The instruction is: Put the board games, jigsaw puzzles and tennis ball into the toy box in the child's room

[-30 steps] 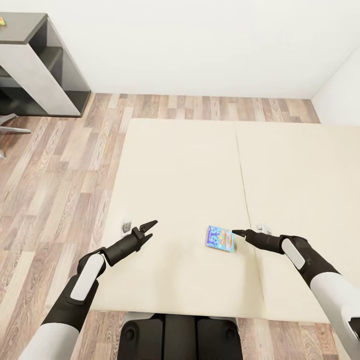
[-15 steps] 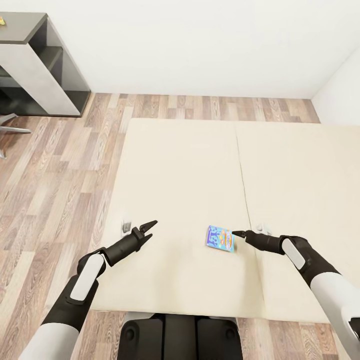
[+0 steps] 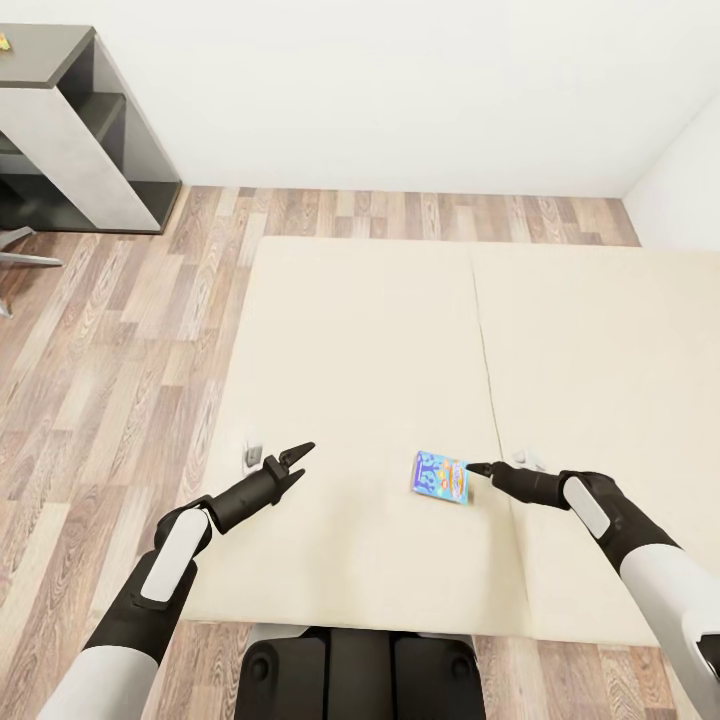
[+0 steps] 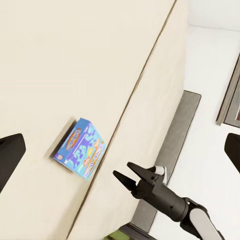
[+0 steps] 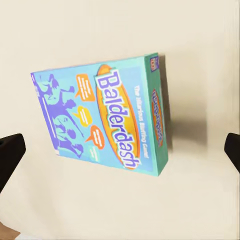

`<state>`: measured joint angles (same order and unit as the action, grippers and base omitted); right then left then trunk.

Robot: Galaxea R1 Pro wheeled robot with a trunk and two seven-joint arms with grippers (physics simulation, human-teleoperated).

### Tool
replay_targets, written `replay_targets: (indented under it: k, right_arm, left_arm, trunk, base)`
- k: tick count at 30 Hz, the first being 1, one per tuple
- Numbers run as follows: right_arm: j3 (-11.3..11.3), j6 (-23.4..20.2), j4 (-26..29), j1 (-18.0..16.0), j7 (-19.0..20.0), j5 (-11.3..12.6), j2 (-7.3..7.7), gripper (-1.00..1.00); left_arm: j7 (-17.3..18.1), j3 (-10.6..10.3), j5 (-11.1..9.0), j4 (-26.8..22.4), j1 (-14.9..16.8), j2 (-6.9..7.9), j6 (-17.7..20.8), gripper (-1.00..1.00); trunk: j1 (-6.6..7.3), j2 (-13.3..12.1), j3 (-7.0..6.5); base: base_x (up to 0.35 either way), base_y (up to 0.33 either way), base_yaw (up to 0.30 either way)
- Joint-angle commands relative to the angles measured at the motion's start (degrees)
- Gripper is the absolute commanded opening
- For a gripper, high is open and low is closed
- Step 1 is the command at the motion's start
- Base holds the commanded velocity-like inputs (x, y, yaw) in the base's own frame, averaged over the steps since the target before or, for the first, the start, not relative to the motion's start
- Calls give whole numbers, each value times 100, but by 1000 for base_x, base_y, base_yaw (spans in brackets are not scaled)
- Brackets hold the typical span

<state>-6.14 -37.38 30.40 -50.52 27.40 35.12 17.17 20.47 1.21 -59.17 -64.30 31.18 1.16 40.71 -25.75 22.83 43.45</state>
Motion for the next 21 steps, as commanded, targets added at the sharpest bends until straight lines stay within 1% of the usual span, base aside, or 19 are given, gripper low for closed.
replay_targets:
  k: [1, 8, 13, 21]
  right_arm:
    - [-19, -12, 0, -8, -30, 16, 6, 100]
    - [0, -15, -85, -73, -183, 22, 36, 100]
    - [5, -16, -112, -97, -222, 25, 60, 100]
    - [1, -22, -88, -103, -239, 16, 37, 100]
  left_arm:
    - [7, 10, -16, 1, 2, -2, 42, 100]
    - [4, 6, -14, 4, 3, -7, 42, 100]
    - [2, 4, -12, 5, 3, -9, 42, 100]
    - [1, 2, -13, 5, 3, -10, 42, 100]
  trunk:
    - [-3, 9, 6]
    - [-3, 9, 6]
    - [-3, 9, 6]
    - [-3, 9, 12]
  base:
    - [0, 0, 0]
    - [0, 0, 0]
    - [0, 0, 0]
    - [0, 0, 0]
